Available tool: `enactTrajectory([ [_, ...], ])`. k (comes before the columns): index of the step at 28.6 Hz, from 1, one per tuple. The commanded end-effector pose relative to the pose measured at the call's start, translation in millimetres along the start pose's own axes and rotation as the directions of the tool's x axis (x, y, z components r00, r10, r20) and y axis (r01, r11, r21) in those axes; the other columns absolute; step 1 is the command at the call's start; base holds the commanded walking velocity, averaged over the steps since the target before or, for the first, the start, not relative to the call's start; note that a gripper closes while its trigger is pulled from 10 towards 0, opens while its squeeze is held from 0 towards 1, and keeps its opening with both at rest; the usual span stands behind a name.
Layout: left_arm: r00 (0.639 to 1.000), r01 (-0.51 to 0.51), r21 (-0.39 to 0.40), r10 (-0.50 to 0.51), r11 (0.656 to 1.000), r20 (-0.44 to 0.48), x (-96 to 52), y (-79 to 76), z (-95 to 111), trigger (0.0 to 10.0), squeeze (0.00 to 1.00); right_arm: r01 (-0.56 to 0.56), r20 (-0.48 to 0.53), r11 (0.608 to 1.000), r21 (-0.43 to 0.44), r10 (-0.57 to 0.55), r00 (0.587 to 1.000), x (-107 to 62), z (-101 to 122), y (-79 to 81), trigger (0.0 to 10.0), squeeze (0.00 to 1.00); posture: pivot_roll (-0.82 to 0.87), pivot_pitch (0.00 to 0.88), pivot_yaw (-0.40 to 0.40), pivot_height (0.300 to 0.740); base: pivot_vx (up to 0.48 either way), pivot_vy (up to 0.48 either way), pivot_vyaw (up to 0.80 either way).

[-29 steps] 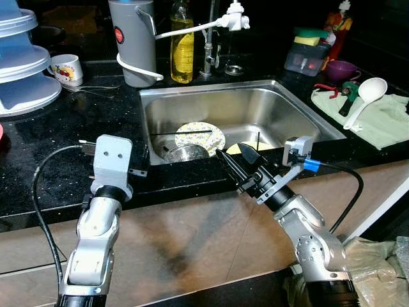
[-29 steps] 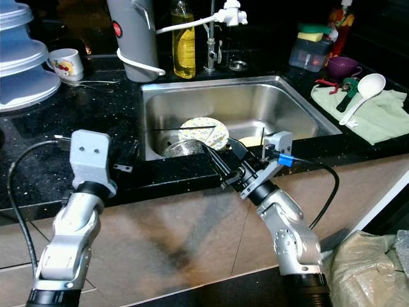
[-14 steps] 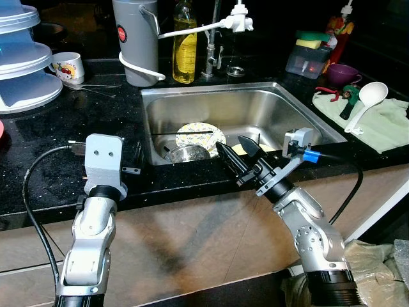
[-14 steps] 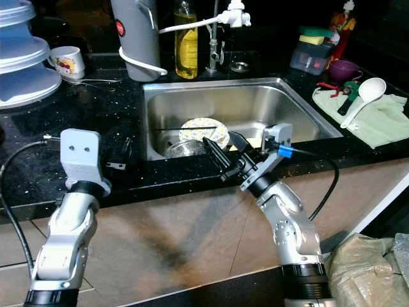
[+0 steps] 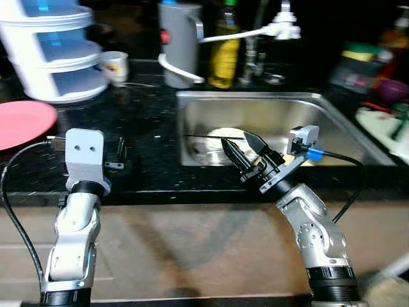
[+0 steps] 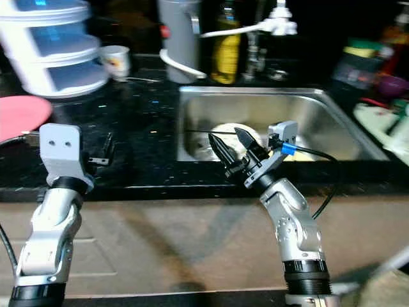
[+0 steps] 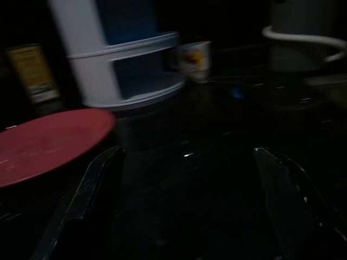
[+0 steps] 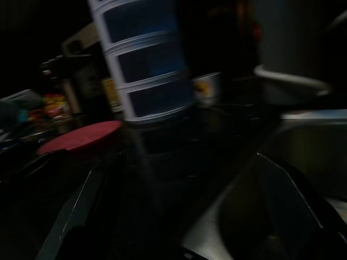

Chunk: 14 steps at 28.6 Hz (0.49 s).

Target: Kitchen organization

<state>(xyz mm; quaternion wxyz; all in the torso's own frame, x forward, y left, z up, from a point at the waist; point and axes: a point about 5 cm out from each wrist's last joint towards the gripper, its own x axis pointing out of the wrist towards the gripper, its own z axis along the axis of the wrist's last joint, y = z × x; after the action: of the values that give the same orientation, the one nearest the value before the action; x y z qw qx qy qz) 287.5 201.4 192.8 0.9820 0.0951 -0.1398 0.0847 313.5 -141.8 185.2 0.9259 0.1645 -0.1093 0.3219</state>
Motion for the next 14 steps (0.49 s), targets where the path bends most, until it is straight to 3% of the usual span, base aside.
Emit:
enactTrajectory([
  [1,1.000,0.005,0.000,-0.005,1.000,-0.016,0.0,0.9,-2.7,10.0,0.00,-0.002,0.003,1.000,-0.005,0.002,1.000,1.5,0.2,-1.4,10.0,0.00,0.10,0.000,-0.064,0.740,0.000,0.000,0.80],
  [14,1.000,-0.003,0.007,0.004,1.000,-0.011,6.8,4.8,-1.2,10.0,0.00,-0.013,0.009,1.000,-0.011,0.013,1.000,1.8,-1.0,1.8,10.0,0.00,0.08,0.000,-0.049,0.740,0.000,0.000,0.80],
])
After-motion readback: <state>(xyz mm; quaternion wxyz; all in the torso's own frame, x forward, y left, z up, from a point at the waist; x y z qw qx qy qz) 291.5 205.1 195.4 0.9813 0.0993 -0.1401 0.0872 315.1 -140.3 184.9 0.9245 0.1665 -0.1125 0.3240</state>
